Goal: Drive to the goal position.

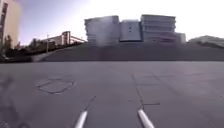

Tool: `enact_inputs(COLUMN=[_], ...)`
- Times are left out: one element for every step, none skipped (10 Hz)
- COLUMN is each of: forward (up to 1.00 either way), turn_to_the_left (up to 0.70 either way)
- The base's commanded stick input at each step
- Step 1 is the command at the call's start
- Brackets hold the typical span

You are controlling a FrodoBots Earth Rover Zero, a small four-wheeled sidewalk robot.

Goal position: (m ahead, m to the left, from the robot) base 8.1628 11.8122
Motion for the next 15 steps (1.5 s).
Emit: enact_inputs(forward=[1.0,1.0,1.0,1.0,1.0,1.0,1.0,1.0,1.0,1.0,1.0,1.0,1.0,1.0,1.0], turn_to_the_left=[0.0,0.0,0.0,0.0,0.0,0.0,0.0,0.0,0.0,0.0,0.0,0.27,0.27,0.27,0.27])
